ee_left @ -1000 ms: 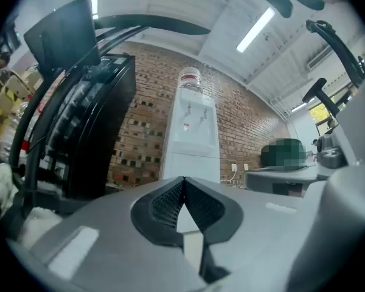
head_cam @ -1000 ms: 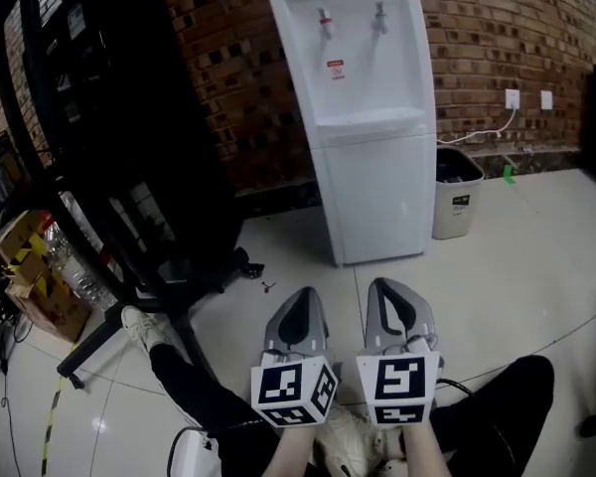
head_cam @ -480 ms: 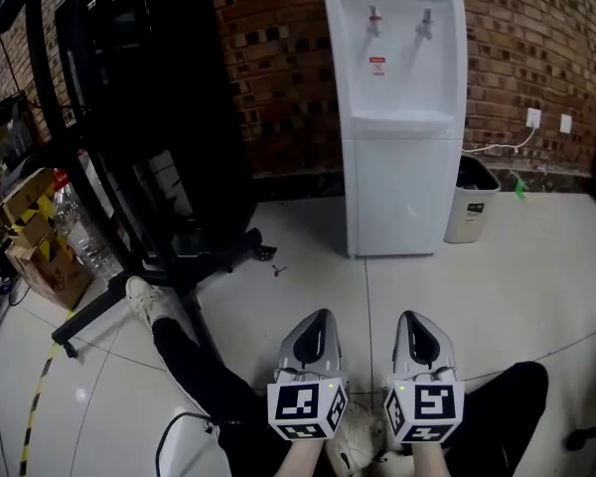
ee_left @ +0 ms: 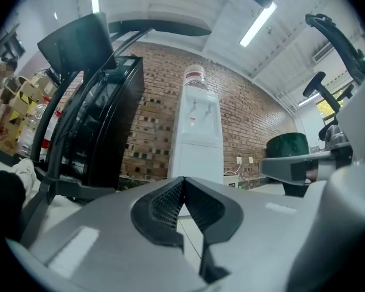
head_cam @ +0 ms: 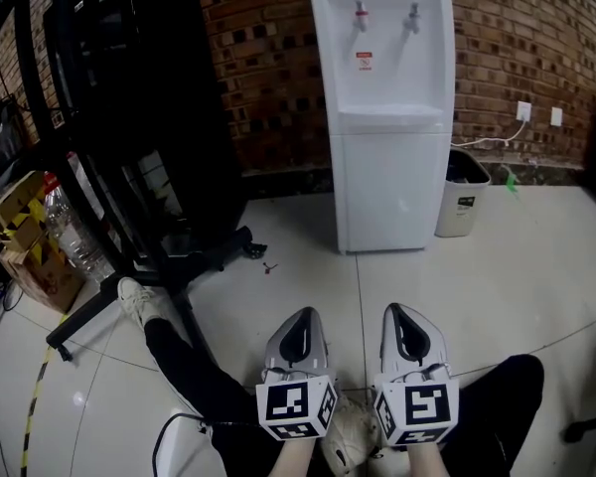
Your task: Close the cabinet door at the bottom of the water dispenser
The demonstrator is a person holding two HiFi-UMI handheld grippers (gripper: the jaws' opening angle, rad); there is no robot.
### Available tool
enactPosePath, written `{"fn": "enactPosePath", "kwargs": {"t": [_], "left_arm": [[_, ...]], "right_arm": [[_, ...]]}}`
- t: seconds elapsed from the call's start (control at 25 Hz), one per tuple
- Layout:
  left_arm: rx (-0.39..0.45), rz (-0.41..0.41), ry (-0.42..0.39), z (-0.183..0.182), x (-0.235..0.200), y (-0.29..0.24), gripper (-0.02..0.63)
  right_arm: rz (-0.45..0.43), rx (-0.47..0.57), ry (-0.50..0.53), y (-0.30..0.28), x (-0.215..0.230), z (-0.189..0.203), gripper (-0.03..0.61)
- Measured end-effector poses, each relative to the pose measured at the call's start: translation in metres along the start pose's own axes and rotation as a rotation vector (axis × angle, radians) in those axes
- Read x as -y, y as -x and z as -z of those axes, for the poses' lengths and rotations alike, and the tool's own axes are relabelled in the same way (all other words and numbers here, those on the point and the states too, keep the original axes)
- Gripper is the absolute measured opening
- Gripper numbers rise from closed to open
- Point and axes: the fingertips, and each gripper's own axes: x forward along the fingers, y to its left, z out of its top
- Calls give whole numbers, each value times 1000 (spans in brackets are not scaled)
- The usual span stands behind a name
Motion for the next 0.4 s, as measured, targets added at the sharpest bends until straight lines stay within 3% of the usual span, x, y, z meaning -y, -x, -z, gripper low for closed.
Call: {"fn": "enactPosePath", "kwargs": {"t": [0.4], "left_arm": [[-25,-19,2,4,-4,-1,6]], "right_arm": [[-4,15,-7,2,1,-9,8]]}}
